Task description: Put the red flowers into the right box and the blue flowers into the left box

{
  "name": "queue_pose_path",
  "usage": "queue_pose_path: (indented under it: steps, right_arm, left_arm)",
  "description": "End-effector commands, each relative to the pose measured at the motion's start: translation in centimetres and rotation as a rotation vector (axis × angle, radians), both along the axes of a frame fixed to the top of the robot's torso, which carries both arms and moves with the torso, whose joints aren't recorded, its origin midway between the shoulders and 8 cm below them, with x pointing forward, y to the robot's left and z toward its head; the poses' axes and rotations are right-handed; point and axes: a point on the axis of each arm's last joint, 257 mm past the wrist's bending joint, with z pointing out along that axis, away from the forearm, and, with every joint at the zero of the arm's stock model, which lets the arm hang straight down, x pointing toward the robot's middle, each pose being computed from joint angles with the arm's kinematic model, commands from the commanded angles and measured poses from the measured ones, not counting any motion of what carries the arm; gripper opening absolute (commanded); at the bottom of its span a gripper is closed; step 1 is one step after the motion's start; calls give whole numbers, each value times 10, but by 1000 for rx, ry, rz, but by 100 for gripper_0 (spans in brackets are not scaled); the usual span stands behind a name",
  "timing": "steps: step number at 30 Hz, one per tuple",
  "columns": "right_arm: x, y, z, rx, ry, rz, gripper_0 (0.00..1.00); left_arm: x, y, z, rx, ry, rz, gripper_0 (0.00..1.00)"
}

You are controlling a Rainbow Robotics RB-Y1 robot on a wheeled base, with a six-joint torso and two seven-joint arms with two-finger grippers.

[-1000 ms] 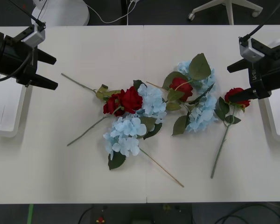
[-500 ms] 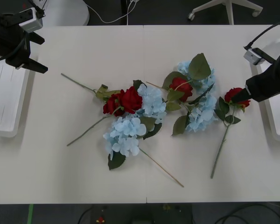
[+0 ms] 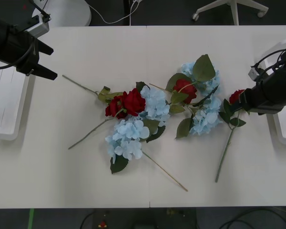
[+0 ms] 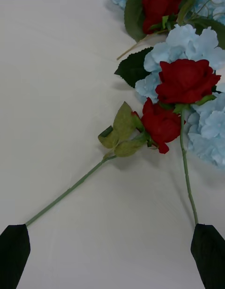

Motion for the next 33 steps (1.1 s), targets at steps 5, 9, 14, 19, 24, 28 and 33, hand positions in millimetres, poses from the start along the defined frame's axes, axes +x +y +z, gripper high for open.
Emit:
queue_pose_path:
  steps: [5, 9, 14, 19, 24, 28, 33]
  right_arm:
    - [20, -4, -10, -52, -32, -62, 100]
    - [22, -2, -27, -32, -18, -91, 100]
    - [24, 3, -43, -12, -9, -117, 100]
    - [28, 9, -53, -3, -16, -134, 100]
    - [34, 15, -59, 0, -29, -142, 100]
    - [36, 18, -59, -3, -37, -147, 95]
    - [38, 18, -64, 0, -40, -160, 72]
  left_arm:
    - [6, -52, 25, -279, 73, 4, 100]
    - [9, -58, 28, -263, 45, -7, 100]
    - [16, -46, 35, -109, -53, -25, 100]
    - [14, -46, 21, -65, -87, -32, 100]
    - [9, -31, 15, 109, -199, -66, 100]
    - [10, -32, 20, 225, -365, -93, 100]
    - [10, -30, 34, 337, -552, -86, 100]
